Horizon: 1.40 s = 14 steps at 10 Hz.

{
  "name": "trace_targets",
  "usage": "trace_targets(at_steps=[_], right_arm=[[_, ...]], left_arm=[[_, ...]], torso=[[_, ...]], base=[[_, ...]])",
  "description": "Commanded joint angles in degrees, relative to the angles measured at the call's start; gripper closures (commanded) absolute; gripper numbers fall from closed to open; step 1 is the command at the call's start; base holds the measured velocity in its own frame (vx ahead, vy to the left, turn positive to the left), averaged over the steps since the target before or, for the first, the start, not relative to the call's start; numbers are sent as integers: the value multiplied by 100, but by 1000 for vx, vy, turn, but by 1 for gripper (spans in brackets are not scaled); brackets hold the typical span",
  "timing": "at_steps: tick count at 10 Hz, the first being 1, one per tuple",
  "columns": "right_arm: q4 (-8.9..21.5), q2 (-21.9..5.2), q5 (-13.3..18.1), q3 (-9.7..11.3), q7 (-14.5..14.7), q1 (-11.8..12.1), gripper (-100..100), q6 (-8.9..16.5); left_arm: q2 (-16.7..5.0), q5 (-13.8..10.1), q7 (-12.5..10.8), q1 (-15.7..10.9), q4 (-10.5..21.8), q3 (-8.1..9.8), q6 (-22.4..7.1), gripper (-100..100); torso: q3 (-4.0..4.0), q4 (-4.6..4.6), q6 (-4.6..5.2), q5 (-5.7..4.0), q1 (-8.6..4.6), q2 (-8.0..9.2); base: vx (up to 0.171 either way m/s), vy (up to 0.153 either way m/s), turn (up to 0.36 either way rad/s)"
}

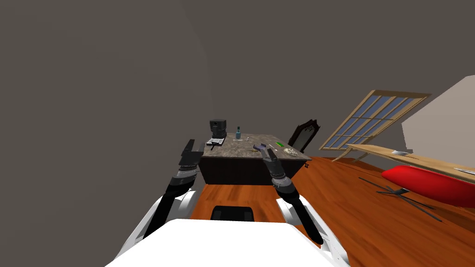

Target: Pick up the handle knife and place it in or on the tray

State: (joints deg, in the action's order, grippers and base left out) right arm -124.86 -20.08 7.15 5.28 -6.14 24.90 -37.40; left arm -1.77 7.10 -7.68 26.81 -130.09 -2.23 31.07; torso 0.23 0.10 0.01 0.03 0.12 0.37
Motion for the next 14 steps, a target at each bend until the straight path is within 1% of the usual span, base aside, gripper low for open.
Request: trace_targets(at_steps=[1,2,3,4,5,6,7,8,9,10,12,13,14], right_arm=[[156,-286,106,78,48,-67,-100,-25],[156,-324,106,78,48,-67,-100,-25],[369,-554,205,145,93,-155,-100,-79],[369,-595,205,145,93,-155,-100,-79],[596,-824,311,219,142,-247,-100,-136],[596,-872,311,219,142,-247,-100,-136],[822,-1099,426,298,194,-340,-100,-193],[836,-1153,426,298,194,-340,-100,-193],[1087,-1382,548,381,251,-434,-100,-251],[1088,-1437,548,381,251,-434,-100,-251],[1532,-1856,812,559,373,-626,-100,-365],[1625,-2014,812,559,373,-626,-100,-365],[1868,-2192,952,652,440,-722,-100,-421]], left_arm=[[0,0,0,0,0,0,0,0],[0,0,0,-1,0,0,0,0],[0,0,0,0,0,0,0,0],[0,0,0,-1,0,0,0,0],[0,0,0,0,0,0,0,0],[0,0,0,-1,0,0,0,0],[0,0,0,0,0,0,0,0],[0,0,0,0,0,0,0,0],[0,0,0,0,0,0,0,0],[0,0,0,0,0,0,0,0],[0,0,0,0,0,0,0,0],[0,0,0,0,0,0,0,0],[0,0,0,1,0,0,0,0]], torso=[[0,0,0,0,0,0],[0,-1,-2,0,3,1],[-1,-1,0,1,2,-2],[-1,-1,-2,-1,-4,1],[-2,-1,0,-1,-3,-4],[-2,-1,-2,1,6,-1],[-3,-1,0,1,2,-4],[-4,-2,-2,1,3,-7],[-7,-3,0,0,0,-12],[-8,-3,-3,0,1,-13],[-9,-4,-2,0,0,-15],[-7,-3,-3,2,11,-12],[-10,-4,2,2,4,-18]], base=[[-99,51,87],[-90,47,46],[-102,31,79],[-83,36,57],[-95,67,124],[-84,50,56],[-79,58,110],[-62,46,59],[-66,54,145],[-52,40,61],[-67,70,188],[-49,62,63],[-30,62,127]])
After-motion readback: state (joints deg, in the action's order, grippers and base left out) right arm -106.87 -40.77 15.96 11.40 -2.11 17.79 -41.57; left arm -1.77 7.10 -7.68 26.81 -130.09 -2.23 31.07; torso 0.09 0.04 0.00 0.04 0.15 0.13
